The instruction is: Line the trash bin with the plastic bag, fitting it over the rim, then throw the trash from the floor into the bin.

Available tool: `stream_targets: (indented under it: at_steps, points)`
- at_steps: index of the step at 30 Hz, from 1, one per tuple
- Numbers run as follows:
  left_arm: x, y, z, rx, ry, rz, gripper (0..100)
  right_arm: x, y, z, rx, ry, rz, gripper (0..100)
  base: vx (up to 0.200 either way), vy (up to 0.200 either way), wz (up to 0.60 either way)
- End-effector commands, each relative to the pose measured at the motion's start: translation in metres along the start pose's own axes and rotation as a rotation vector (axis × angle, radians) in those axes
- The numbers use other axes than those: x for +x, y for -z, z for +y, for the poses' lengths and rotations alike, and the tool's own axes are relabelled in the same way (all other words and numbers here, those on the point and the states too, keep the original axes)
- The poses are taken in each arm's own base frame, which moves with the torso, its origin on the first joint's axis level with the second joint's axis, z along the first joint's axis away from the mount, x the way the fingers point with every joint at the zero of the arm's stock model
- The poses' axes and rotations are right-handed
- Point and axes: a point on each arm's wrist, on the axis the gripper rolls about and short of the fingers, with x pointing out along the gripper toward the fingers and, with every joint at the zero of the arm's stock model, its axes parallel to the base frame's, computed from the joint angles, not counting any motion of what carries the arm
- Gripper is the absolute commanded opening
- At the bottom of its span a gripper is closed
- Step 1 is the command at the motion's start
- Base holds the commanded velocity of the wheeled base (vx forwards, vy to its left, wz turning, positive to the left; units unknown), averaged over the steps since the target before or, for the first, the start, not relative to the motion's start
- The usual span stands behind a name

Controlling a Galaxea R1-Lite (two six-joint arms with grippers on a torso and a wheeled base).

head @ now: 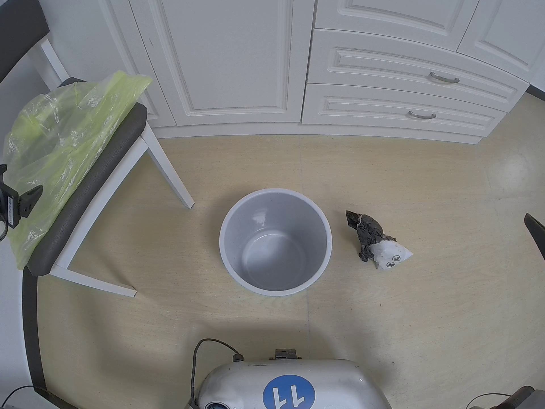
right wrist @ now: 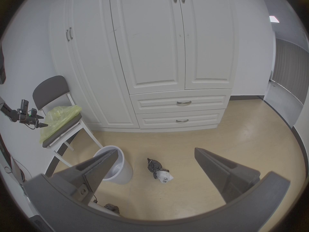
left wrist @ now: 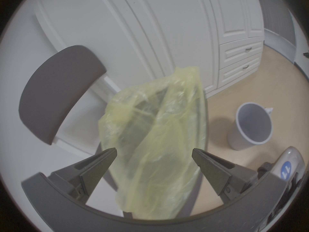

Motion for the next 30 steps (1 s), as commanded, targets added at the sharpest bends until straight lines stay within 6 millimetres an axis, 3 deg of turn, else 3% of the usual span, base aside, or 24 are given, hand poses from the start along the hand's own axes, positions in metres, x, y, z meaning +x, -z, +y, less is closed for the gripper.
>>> stream_targets:
  at_steps: [1, 14, 23, 30]
  points:
    - [-0.025, -0.028, -0.028, 0.022, 0.117, -0.131, 100, -0.006, -0.005, 0.001, -0.004, -0.009, -0.035, 100, 0.0, 0.0, 0.0]
    - [0.033, -0.063, -0.097, 0.116, -0.006, -0.029, 100, -0.004, -0.003, 0.001, -0.003, -0.014, -0.022, 100, 0.0, 0.0, 0.0]
    - [0.078, -0.052, -0.122, 0.246, -0.077, 0.021, 100, -0.004, -0.001, 0.002, -0.001, -0.019, -0.009, 100, 0.0, 0.0, 0.0]
    - [0.099, -0.047, -0.128, 0.264, -0.142, 0.053, 100, -0.005, -0.001, 0.002, -0.002, -0.021, -0.011, 100, 0.0, 0.0, 0.0]
